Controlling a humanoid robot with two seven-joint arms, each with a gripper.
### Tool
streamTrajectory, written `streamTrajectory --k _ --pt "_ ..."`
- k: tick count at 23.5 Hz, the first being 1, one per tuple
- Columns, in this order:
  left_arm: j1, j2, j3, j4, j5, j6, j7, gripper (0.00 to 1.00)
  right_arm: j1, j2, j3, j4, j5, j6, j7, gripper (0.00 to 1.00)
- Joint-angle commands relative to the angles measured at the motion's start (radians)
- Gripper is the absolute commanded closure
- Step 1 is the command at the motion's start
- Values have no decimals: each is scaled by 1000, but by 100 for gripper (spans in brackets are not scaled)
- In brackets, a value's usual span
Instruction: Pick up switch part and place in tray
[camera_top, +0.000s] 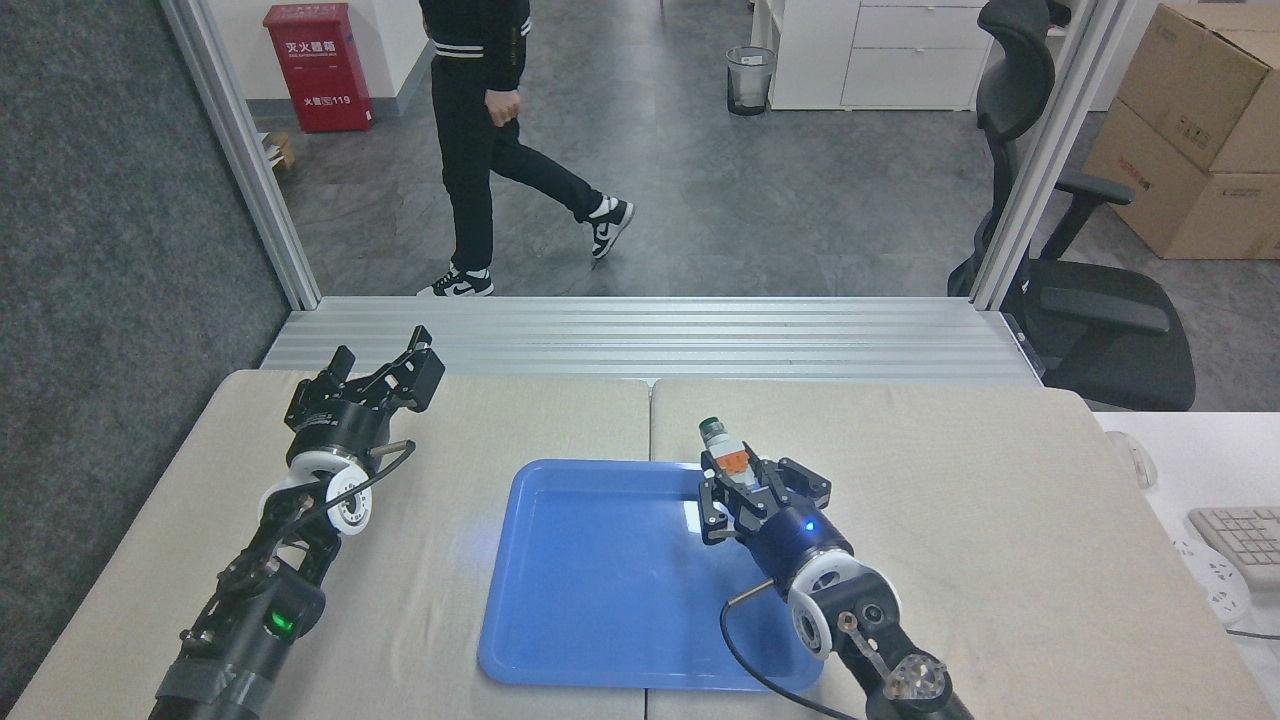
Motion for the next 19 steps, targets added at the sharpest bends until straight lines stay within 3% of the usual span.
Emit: streamTrajectory --k 1,3,5,9,10,12,14,16,19 --pt "0 0 0 -1 0 0 0 0 104 69 186 -54 48 -31 26 100" --pt "0 0 0 0 0 0 0 0 106 69 183 -20 49 -30 26 100" --pt "0 0 0 0 0 0 0 0 106 69 183 7 49 -24 26 85" --pt "0 0 0 -1 0 0 0 0 103 72 167 23 43 -21 20 20" --pt "0 0 0 -1 0 0 0 0 103 75 166 23 40 -19 19 15" --pt "0 0 0 -1 0 0 0 0 95 83 140 24 34 14 16 4" --pt "0 0 0 -1 0 0 0 0 91 85 102 27 32 27 16 2" --pt "0 0 0 0 0 0 0 0 60 101 1 29 29 30 -10 2" --pt "0 0 0 0 0 0 0 0 -35 108 -180 27 23 25 -147 2"
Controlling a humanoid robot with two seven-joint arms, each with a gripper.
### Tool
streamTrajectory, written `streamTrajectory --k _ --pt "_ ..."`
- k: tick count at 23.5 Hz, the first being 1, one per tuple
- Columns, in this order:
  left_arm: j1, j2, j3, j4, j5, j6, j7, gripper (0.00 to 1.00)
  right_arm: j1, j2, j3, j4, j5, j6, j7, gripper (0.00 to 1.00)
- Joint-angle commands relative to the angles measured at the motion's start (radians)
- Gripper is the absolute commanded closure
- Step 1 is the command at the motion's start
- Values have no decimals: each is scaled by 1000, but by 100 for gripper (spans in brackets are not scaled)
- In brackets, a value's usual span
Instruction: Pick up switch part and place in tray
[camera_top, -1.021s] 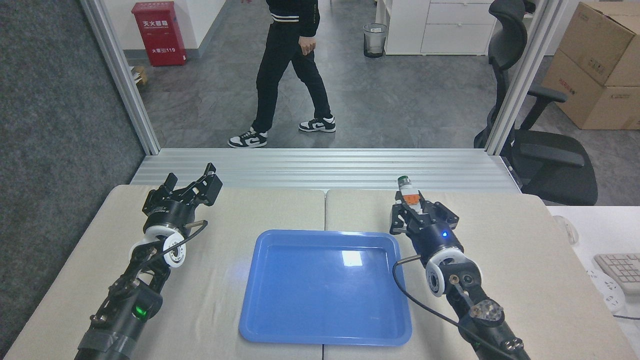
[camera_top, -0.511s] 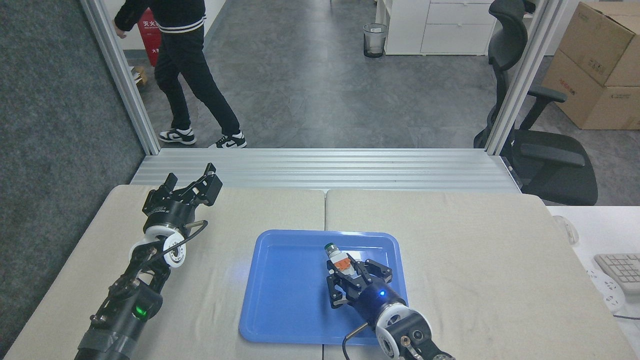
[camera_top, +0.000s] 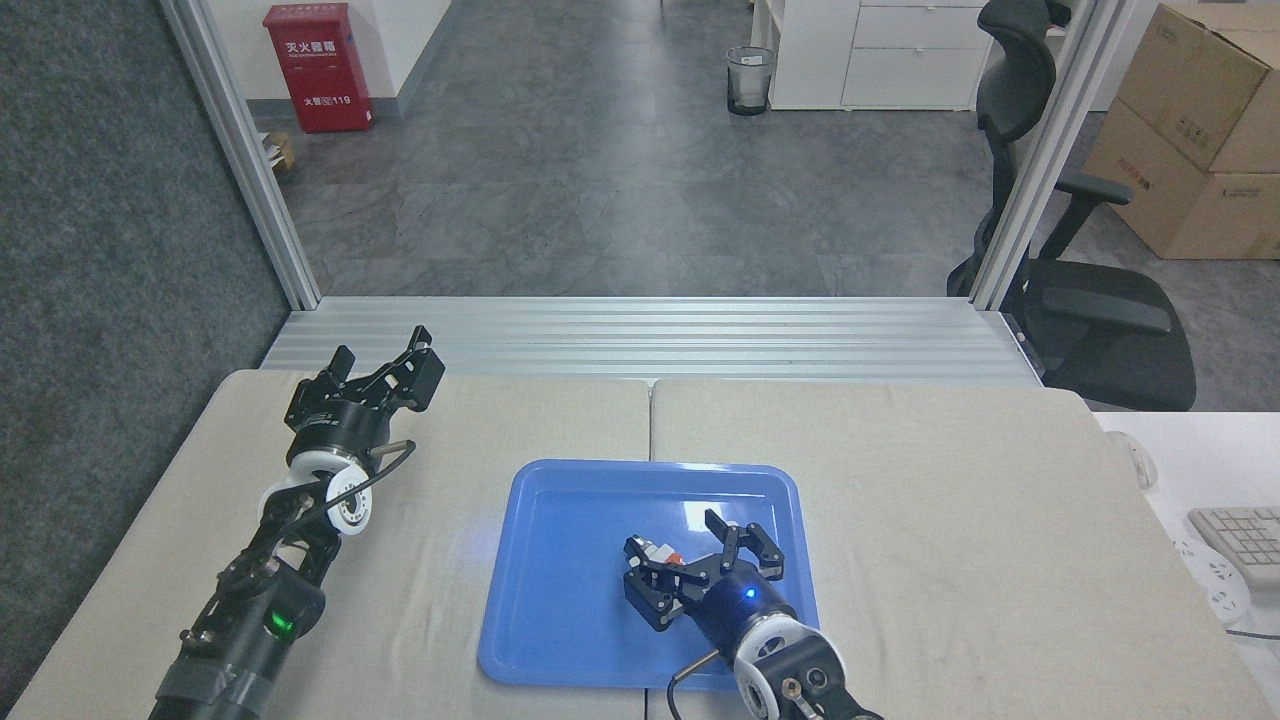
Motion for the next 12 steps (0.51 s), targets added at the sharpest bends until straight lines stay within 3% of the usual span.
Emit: streamTrajectory --k 1,3,6,8,12 --pt "0 0 0 1 0 0 0 0 -132 33 -289 15 -2 3 -124 2" --pt "0 0 0 -1 0 0 0 0 -172 -25 -348 18 -1 3 -138 2" --pt "0 0 0 1 0 0 0 0 -178 -186 -424 59 -7 6 -160 3" --pt "-1 0 0 1 0 0 0 0 -180 -237 -444 148 -8 9 -190 3" --pt "-1 0 0 1 0 0 0 0 -175 -288 -498 282 -10 8 -198 2"
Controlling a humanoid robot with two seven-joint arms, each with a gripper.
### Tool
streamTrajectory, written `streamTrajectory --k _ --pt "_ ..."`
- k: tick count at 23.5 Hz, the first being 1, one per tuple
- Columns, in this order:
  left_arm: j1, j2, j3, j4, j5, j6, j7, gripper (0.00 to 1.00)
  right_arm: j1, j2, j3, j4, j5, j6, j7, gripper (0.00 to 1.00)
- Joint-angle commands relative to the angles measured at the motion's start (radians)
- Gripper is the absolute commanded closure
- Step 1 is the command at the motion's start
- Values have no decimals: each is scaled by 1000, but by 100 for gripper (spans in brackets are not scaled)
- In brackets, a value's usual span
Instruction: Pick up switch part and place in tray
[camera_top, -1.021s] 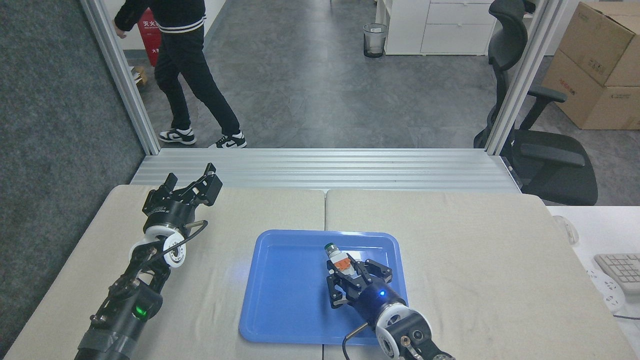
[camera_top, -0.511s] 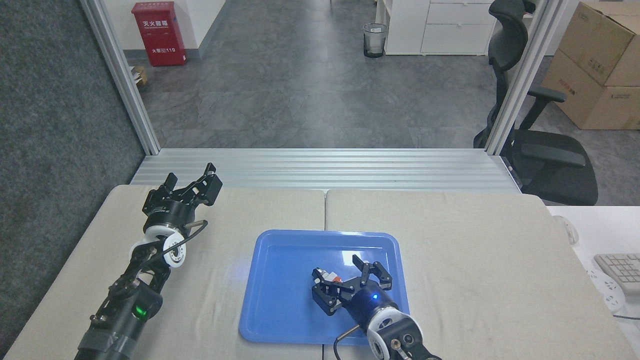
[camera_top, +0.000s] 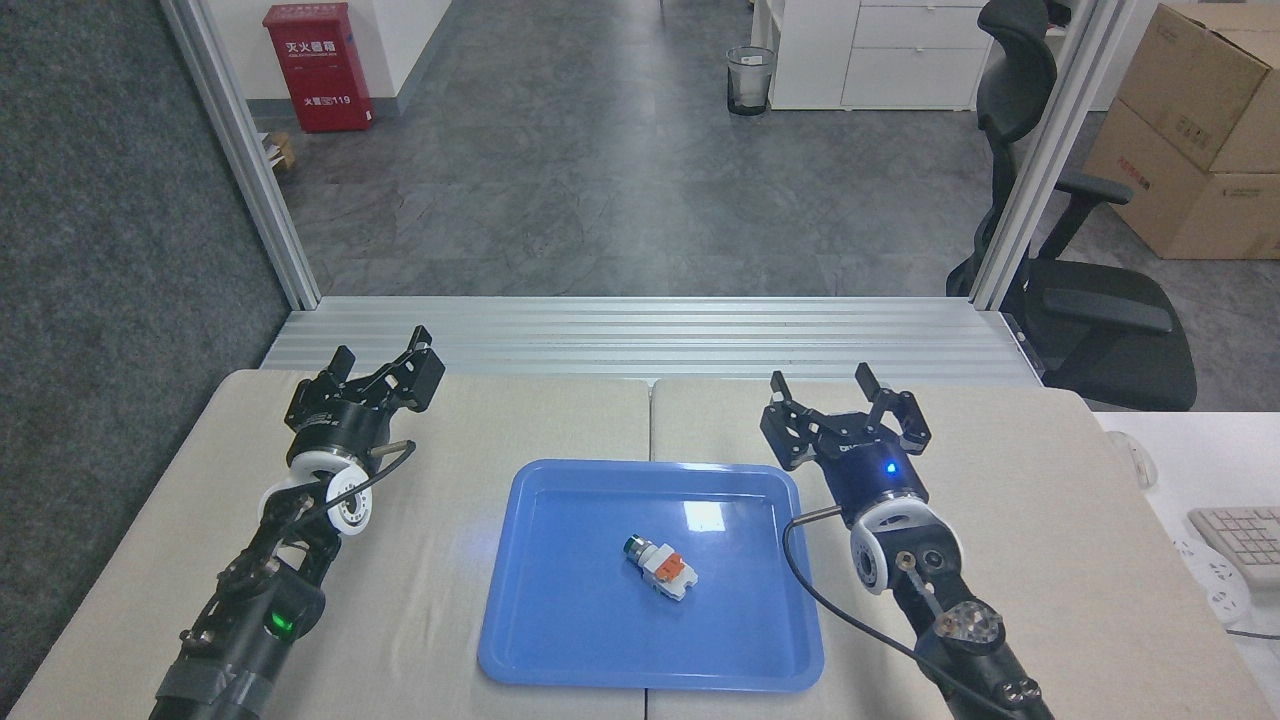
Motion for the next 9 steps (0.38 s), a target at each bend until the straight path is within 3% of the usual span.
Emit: streamTrajectory --k 1,9 --pt "0 0 0 1 0 1 0 0 -28 -190 -240 231 -11 -1 -16 2" --pt "0 0 0 1 0 1 0 0 -16 -205 -242 231 -45 -47 -22 1"
